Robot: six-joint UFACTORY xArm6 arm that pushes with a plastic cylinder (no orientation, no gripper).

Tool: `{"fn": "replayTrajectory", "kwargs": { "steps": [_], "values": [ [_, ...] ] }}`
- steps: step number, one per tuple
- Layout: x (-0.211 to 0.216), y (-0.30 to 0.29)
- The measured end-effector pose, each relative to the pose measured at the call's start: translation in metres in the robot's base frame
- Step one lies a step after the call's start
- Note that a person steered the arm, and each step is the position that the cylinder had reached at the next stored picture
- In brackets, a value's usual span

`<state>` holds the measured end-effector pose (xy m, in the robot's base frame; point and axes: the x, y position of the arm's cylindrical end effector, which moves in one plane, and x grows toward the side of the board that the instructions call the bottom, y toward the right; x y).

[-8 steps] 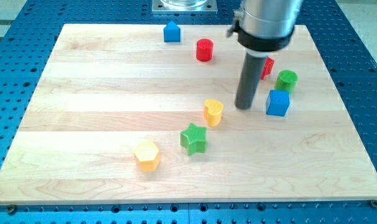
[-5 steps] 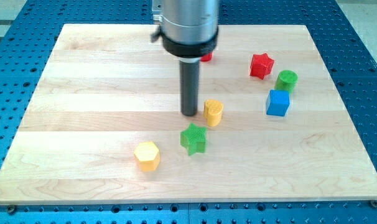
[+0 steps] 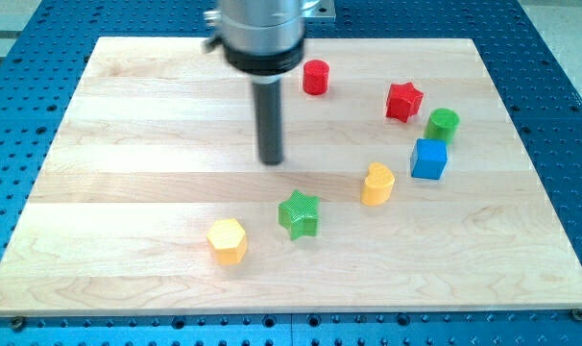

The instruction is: Move the yellow heart slightly to the right

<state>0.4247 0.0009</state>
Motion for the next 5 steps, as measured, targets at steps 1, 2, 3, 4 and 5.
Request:
{"fn": "replayTrajectory", "kwargs": {
  "steps": [1, 2, 3, 4, 5],
  "values": [
    [-0.024, 0.029],
    [-0.079, -0.032],
    [-0.144, -0.100],
    [-0.192, -0.118],
    [-0.206, -0.113]
  ]
}}
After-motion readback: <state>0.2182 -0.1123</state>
